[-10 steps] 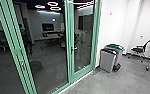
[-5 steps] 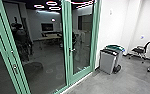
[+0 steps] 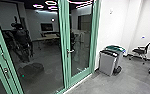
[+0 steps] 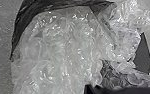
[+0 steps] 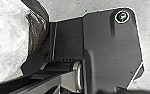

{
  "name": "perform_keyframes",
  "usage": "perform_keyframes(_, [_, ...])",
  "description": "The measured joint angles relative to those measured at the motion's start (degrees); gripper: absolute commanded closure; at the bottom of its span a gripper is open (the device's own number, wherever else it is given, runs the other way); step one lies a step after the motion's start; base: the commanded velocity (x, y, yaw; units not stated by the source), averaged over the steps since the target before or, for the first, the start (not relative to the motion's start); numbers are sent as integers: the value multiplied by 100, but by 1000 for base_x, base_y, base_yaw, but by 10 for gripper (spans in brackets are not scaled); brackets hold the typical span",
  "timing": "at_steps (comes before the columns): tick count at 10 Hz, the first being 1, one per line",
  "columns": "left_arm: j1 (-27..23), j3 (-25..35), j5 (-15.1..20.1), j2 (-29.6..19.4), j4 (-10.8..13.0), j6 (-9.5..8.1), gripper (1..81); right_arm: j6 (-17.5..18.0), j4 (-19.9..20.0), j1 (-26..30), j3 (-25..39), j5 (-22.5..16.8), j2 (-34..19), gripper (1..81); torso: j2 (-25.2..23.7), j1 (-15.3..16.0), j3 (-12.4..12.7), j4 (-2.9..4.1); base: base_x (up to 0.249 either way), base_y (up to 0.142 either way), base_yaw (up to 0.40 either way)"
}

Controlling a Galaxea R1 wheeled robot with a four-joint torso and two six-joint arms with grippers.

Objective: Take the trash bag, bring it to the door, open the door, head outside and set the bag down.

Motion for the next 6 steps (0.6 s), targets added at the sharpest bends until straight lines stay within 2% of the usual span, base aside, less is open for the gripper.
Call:
perform_keyframes(3, [-6, 0, -30, 0, -7, 0, 811, 0, 0, 0, 0, 13, 0, 10, 0, 0, 0, 0, 170, -75, 0])
perform_keyframes(6, [265, -7, -733, -33, -62, -11, 811, 0, 0, 2, 0, 13, 0, 10, 0, 0, 0, 0, 170, -75, 0])
